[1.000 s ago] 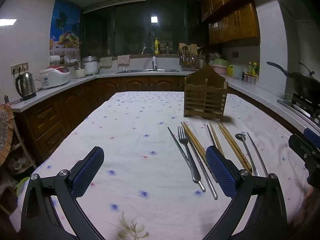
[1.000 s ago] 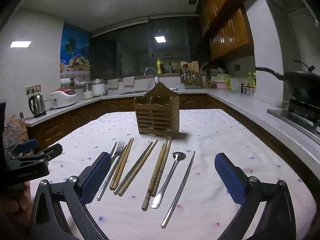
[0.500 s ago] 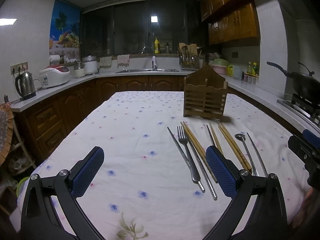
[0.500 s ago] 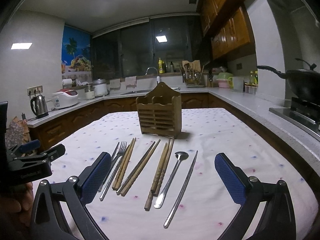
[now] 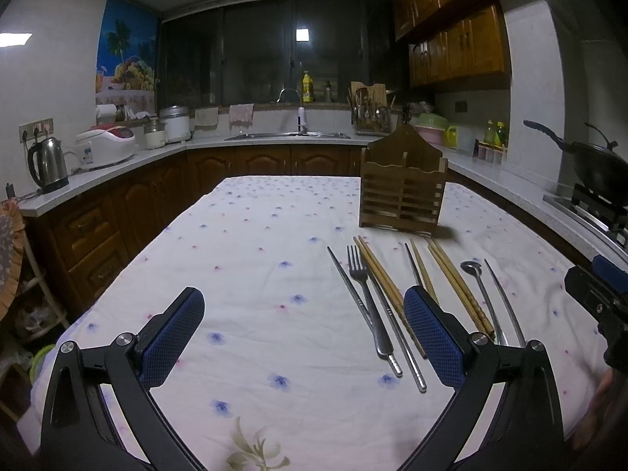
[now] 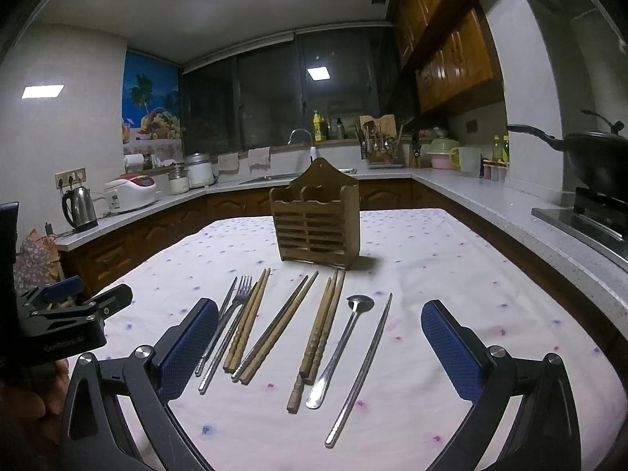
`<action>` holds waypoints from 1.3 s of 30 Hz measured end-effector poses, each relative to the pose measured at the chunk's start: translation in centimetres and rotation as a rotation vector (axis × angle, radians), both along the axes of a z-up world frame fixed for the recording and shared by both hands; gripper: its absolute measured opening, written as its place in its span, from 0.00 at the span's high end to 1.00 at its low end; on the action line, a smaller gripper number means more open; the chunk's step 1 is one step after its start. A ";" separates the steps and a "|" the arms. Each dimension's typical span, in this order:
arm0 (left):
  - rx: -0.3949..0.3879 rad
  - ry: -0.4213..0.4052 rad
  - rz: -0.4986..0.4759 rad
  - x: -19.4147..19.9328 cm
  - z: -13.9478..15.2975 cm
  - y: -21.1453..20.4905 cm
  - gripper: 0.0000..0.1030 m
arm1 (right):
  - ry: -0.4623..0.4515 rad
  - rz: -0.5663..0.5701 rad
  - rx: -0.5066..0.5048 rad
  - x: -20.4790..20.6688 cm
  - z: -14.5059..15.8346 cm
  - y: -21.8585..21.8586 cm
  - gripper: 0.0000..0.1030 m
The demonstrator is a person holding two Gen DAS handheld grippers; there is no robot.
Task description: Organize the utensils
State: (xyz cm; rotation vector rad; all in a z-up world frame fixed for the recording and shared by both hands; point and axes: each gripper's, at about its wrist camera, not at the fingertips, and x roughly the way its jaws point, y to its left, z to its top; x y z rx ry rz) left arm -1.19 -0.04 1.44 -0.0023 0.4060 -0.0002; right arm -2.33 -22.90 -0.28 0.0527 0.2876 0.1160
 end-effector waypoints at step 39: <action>-0.041 0.383 -0.209 15.9 -1.4 -1.6 0.36 | 0.458 0.061 0.145 13.1 -1.9 -2.3 0.38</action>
